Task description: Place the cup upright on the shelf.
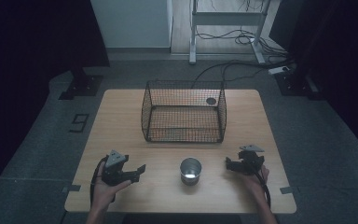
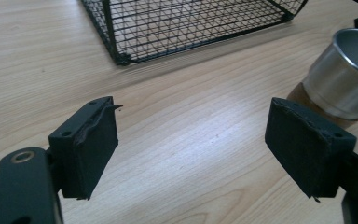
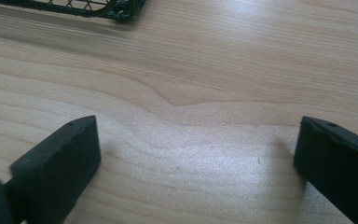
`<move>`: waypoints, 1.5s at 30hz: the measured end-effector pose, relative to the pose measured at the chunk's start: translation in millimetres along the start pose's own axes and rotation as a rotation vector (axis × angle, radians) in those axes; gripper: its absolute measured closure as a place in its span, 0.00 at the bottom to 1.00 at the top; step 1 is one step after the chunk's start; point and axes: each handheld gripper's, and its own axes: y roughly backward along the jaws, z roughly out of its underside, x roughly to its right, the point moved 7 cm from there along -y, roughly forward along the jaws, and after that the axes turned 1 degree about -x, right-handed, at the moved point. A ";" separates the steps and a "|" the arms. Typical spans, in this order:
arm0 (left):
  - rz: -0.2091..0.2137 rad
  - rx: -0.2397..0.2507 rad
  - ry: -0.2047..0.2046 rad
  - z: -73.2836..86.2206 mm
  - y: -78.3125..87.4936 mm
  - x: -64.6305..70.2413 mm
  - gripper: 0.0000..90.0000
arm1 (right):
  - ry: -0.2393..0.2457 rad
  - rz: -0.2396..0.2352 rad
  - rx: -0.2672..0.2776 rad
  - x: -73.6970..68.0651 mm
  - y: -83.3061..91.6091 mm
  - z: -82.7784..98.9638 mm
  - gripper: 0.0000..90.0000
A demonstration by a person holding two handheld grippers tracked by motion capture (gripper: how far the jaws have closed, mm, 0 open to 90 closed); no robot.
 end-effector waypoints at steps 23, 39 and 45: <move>-0.003 0.008 0.003 -1.1 3.3 -1.7 0.19 | 0.026 -0.177 0.204 -36.7 66.3 -31.6 0.13; 0.001 0.000 -0.002 -0.2 0.9 0.3 0.19 | 0.131 -0.344 0.295 -93.9 111.0 -49.0 0.15; 0.002 0.001 -0.002 -0.6 2.0 0.1 0.19 | 0.154 -0.388 0.287 -107.8 113.4 -47.4 0.15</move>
